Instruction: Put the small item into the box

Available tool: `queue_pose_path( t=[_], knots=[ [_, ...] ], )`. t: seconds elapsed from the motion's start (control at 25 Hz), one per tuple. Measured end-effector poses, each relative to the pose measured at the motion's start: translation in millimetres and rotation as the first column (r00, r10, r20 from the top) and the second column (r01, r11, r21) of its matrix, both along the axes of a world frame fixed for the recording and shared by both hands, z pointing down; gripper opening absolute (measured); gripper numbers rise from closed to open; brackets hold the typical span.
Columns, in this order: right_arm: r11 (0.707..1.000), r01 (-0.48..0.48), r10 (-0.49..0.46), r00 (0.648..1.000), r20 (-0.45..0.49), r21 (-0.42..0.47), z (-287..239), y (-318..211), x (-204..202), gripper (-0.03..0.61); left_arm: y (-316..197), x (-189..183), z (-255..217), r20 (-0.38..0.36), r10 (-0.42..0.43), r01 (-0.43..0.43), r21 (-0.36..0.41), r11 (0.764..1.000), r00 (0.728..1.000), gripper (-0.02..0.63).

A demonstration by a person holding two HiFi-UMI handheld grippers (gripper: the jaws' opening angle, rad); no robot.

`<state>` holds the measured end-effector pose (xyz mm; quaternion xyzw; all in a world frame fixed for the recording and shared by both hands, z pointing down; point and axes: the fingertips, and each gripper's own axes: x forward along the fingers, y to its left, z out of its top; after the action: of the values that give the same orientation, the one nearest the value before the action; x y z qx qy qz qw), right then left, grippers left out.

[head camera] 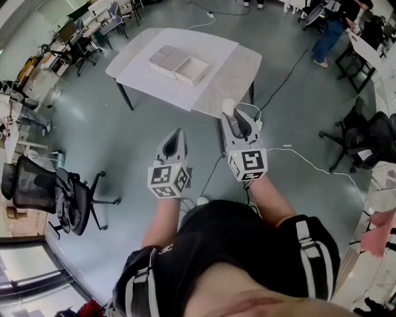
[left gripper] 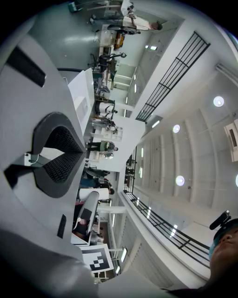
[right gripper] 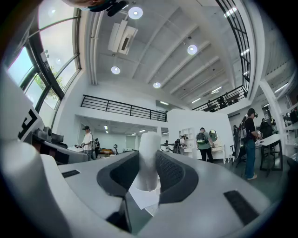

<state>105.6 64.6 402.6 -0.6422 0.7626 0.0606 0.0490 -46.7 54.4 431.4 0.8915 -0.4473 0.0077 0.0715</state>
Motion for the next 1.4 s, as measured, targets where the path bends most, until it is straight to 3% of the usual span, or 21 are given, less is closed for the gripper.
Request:
queue_pose_path(
  t=[0.8,1.4],
  knots=[
    [0.999,0.037,-0.038,0.999,0.026,0.017,-8.9,13.9,-37.1,0.123,13.5,-17.9,-10.7,0.008,0.023,-0.023,0.037,0.999,1.000,0.005],
    [1.000,0.000,-0.001,1.000,0.024,0.021,-7.5,-20.3,-94.0,0.123,-14.2,-82.7,-4.4,-0.007,0.049,-0.049,0.053,0.997,0.999,0.005]
  ],
)
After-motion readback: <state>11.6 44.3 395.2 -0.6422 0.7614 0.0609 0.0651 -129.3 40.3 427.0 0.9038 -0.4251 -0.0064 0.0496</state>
